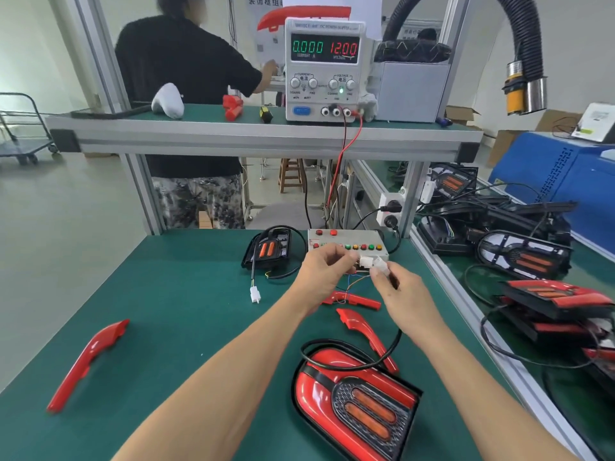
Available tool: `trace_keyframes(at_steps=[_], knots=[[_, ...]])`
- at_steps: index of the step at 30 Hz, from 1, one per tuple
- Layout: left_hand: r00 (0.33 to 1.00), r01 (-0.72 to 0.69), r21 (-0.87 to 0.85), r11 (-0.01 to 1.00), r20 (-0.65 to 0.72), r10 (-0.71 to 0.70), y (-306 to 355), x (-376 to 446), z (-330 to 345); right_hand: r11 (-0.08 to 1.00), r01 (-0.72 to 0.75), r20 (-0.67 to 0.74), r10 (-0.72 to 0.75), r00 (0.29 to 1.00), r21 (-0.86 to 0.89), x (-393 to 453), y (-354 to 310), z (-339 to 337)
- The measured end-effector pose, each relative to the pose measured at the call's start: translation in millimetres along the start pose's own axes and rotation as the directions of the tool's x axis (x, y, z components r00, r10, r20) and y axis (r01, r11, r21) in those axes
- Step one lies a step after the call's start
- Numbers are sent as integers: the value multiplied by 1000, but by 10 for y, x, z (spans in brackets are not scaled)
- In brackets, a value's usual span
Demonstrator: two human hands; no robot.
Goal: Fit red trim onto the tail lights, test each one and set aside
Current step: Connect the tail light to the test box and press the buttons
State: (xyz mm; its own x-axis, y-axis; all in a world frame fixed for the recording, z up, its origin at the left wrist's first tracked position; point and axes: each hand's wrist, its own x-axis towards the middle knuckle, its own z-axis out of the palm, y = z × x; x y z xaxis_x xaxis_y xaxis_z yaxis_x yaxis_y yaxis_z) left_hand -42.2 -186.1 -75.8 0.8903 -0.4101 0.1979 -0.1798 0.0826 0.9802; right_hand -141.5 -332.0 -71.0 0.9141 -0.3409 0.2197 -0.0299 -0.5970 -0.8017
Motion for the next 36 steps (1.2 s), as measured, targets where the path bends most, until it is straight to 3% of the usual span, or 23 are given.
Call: trace_keyframes(at_steps=[10, 24, 36], knots=[[1000, 22, 76, 997, 9, -22, 22, 55, -25, 985, 160, -126, -168, 978, -71, -19, 7, -16], [996, 68, 46, 997, 47, -71, 67, 28, -41, 967, 215, -99, -229, 968, -134, -65, 33, -19], [997, 7, 128, 992, 79, -17, 116, -40, 5, 954, 278, -78, -287, 955, -110, -97, -13, -37]])
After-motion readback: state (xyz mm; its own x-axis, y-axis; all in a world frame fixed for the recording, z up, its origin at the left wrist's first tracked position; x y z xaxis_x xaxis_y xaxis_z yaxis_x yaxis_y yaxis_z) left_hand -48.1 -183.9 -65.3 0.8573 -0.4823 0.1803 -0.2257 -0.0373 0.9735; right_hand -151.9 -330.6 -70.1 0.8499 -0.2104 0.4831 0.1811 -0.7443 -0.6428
